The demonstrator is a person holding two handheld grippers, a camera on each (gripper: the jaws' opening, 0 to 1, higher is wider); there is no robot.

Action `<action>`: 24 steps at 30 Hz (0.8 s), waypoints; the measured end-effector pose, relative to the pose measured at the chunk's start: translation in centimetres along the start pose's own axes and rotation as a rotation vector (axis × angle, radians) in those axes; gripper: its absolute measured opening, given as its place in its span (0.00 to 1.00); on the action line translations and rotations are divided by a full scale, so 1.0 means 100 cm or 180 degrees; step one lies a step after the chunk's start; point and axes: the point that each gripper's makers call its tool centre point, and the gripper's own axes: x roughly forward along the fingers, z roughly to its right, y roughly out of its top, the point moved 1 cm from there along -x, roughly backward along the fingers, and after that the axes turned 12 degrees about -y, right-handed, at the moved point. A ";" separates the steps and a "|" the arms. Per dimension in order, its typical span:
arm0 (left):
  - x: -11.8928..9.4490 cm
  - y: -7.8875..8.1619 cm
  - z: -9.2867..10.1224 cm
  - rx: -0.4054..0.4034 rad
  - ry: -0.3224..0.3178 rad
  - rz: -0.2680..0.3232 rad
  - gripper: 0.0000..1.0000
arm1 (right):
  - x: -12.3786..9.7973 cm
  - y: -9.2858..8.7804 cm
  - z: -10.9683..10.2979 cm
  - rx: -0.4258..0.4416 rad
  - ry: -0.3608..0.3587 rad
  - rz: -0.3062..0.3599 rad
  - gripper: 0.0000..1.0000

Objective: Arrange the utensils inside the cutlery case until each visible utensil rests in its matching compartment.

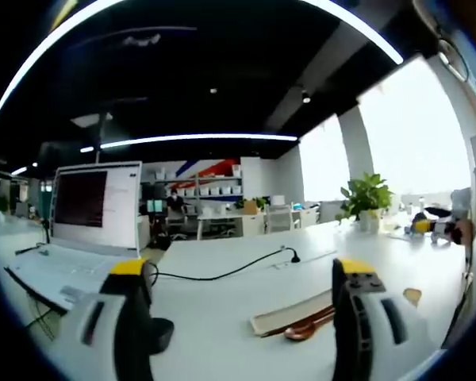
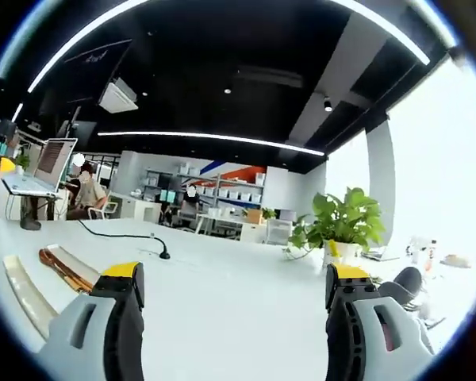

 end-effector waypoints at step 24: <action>0.011 -0.031 0.017 0.0013 -0.0231 -0.0234 1.00 | -0.004 -0.012 -0.005 0.0164 0.0164 -0.0183 0.99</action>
